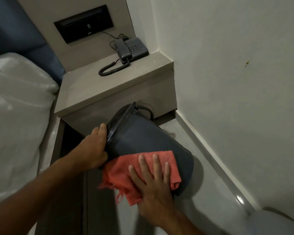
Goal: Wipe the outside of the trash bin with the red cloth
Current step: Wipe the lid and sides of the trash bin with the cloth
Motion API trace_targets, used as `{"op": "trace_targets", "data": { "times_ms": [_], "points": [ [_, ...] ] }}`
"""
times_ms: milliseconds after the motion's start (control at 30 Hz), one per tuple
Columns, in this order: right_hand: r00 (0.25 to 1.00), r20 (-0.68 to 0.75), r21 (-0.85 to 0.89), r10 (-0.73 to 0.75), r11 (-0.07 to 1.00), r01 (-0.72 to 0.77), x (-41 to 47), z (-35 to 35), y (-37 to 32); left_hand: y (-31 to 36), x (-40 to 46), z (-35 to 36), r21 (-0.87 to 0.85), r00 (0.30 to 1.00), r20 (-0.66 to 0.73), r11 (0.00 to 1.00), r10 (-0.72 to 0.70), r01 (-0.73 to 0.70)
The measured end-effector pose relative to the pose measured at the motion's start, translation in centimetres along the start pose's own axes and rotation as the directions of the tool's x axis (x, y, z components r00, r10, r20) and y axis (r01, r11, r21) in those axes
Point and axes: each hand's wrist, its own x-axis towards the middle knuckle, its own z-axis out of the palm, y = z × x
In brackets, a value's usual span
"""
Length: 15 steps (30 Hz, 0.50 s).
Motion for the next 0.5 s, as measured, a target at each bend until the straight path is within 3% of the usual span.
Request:
{"op": "trace_targets", "data": {
  "times_ms": [100,200,267,333,367,400,500],
  "points": [
    [0.996,-0.016,0.035,0.091,0.995,-0.091,3.5,-1.3,1.1,1.2,0.0,-0.2,0.009,0.999,-0.024,0.999,0.036,-0.036],
    [0.932,-0.045,0.226,0.36,0.912,-0.342,8.5,-2.8,2.8,2.6,-0.4,-0.7,0.073,0.997,-0.061,0.996,0.047,-0.042],
    [0.815,0.111,0.486,0.568,0.684,-0.543,10.3,-2.9,5.1,3.6,-0.8,-1.1,0.151,0.993,-0.101,0.988,0.053,-0.037],
    [0.614,0.371,0.659,0.697,0.269,-0.703,10.3,-2.4,7.3,5.0,-1.3,-1.0,0.189,0.993,-0.109,0.982,0.036,-0.015],
    [0.525,0.454,0.652,0.72,0.132,-0.746,9.7,-2.1,8.0,5.8,-1.6,-0.7,0.196,0.996,-0.091,0.981,0.012,0.006],
    [0.466,0.504,0.644,0.727,0.043,-0.764,9.1,-2.0,8.5,6.6,-1.6,-0.4,0.207,0.998,-0.068,0.978,-0.016,0.03],
    [0.397,0.539,0.689,0.742,-0.118,-0.715,8.0,-2.0,8.6,9.0,-1.8,1.0,0.245,0.997,0.002,0.967,-0.076,0.073]
  ]
}}
